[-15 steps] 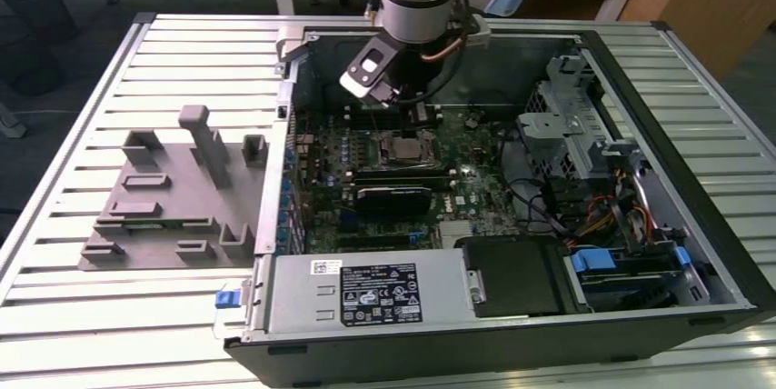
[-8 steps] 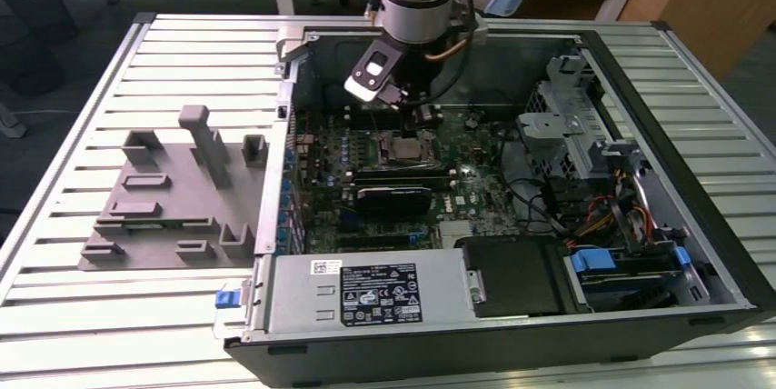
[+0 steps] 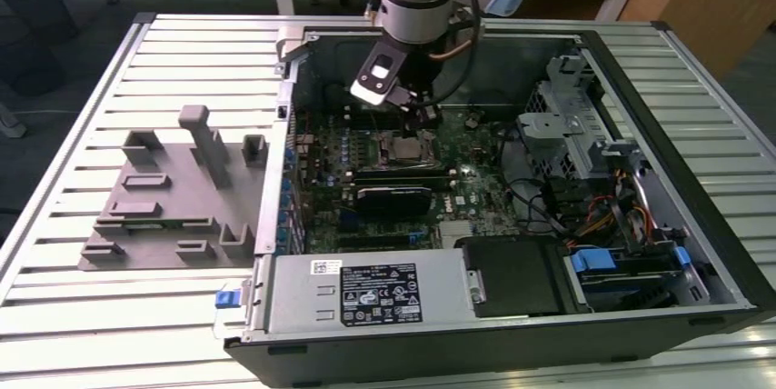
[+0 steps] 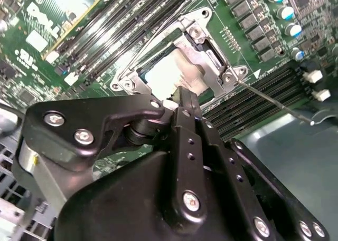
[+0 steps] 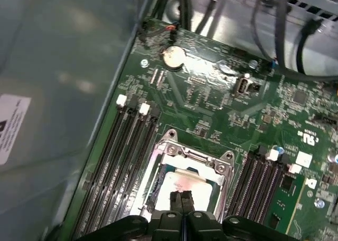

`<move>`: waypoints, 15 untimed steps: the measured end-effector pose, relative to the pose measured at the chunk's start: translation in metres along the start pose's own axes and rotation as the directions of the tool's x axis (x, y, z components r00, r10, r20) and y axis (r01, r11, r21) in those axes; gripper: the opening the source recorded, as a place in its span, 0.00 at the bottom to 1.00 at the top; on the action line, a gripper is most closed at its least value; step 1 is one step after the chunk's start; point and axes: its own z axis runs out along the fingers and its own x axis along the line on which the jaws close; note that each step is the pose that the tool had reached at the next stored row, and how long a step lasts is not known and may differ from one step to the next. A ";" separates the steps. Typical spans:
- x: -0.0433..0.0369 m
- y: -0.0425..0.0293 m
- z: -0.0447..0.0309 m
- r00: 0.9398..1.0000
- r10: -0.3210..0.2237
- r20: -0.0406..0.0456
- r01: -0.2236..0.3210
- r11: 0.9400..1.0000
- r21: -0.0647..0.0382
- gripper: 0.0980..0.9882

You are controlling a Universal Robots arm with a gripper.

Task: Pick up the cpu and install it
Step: 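Close the cpu cover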

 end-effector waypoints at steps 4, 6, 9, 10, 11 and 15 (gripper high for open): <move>0.0000 0.0000 0.0000 0.998 -0.059 -0.003 0.059 0.998 0.000 0.01; 0.0000 0.0000 0.0001 0.996 -0.090 -0.004 0.090 0.996 0.000 0.01; 0.0000 0.0000 0.0001 0.991 -0.133 -0.006 0.133 0.991 -0.001 0.01; 0.0000 0.0000 0.0001 0.989 -0.148 -0.007 0.148 0.989 -0.001 0.01; 0.0000 0.0000 0.0001 0.987 -0.162 -0.007 0.162 0.987 -0.001 0.01; 0.0000 0.0000 0.0003 0.974 -0.225 -0.010 0.225 0.974 -0.002 0.01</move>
